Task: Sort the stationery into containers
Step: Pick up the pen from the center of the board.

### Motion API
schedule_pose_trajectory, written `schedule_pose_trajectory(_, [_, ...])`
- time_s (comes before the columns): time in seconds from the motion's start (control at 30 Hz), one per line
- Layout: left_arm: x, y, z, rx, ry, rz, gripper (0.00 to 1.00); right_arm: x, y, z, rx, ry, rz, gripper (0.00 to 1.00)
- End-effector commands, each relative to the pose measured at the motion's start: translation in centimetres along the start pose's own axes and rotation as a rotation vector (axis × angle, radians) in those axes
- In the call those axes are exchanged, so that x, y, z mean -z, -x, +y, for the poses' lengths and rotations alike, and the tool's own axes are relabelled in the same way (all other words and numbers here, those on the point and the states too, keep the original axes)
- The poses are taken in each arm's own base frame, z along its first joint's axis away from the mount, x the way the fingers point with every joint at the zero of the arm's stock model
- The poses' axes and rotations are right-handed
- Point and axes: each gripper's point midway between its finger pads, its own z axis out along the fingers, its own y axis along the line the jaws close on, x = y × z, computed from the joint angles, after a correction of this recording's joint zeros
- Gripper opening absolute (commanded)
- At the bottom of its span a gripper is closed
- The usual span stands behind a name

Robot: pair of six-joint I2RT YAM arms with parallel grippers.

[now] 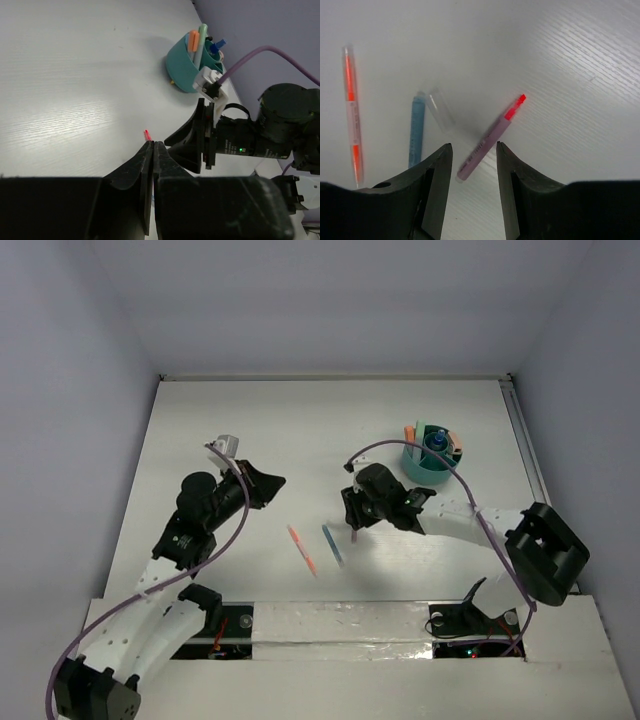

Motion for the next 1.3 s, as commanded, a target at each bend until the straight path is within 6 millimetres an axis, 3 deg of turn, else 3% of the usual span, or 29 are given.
schedule_pose_trajectory(0.0, [-0.6,0.7,-1.5,-0.002,-0.052,-0.053,0.00,0.1,1.7,-1.3,-0.053,-0.112,-0.038,0.47])
schedule_pose_trajectory(0.07, [-1.1,-0.2,-2.3,-0.002,-0.067,-0.038,0.00,-0.1,1.8,-1.9,-0.070,-0.155,-0.041,0.46])
schedule_pose_trajectory(0.17, [-1.8,-1.8,-3.5,-0.013,-0.081,-0.005,0.00,0.1,1.8,-3.1,-0.105,-0.227,-0.060,0.37])
schedule_pose_trajectory(0.27, [-2.8,-3.3,-3.8,-0.042,-0.039,0.034,0.00,2.2,3.2,-5.2,-0.147,-0.322,-0.154,0.11])
schedule_pose_trajectory(0.3, [-3.5,-4.6,-4.9,-0.062,-0.045,0.079,0.00,2.9,3.2,-5.5,-0.161,-0.338,-0.172,0.00])
schedule_pose_trajectory(0.4, [-5.2,-6.7,-4.4,-0.115,0.055,0.136,0.00,6.4,5.2,-7.8,-0.222,-0.421,-0.299,0.00])
schedule_pose_trajectory(0.43, [-5.3,-8.0,-5.2,-0.132,0.053,0.167,0.00,8.0,5.8,-8.4,-0.244,-0.434,-0.349,0.00])
schedule_pose_trajectory(0.6, [-7.5,-12.0,-4.9,-0.211,0.189,0.241,0.01,12.7,6.6,-11.4,-0.243,-0.592,-0.452,0.03])
schedule_pose_trajectory(0.63, [-7.8,-12.6,-4.8,-0.223,0.204,0.252,0.10,13.6,6.8,-11.9,-0.251,-0.616,-0.471,0.03])
schedule_pose_trajectory(0.7, [-8.7,-14.1,-4.7,-0.238,0.226,0.277,0.18,15.3,7.4,-12.2,-0.270,-0.614,-0.525,0.07])
schedule_pose_trajectory(0.9, [-10.9,-17.0,-6.1,-0.271,0.230,0.334,0.22,17.7,7.5,-12.6,-0.316,-0.594,-0.637,0.30])
schedule_pose_trajectory(1.1, [-12.6,-19.3,-5.5,-0.357,0.304,0.382,0.22,19.2,7.8,-12.6,-0.343,-0.577,-0.694,0.32])
schedule_pose_trajectory(1.17, [-12.9,-19.9,-5.2,-0.372,0.313,0.400,0.17,19.4,7.9,-12.3,-0.343,-0.551,-0.718,0.32])
schedule_pose_trajectory(1.27, [-13.2,-20.3,-4.5,-0.405,0.363,0.402,0.14,18.8,7.5,-12.1,-0.332,-0.532,-0.701,0.32])
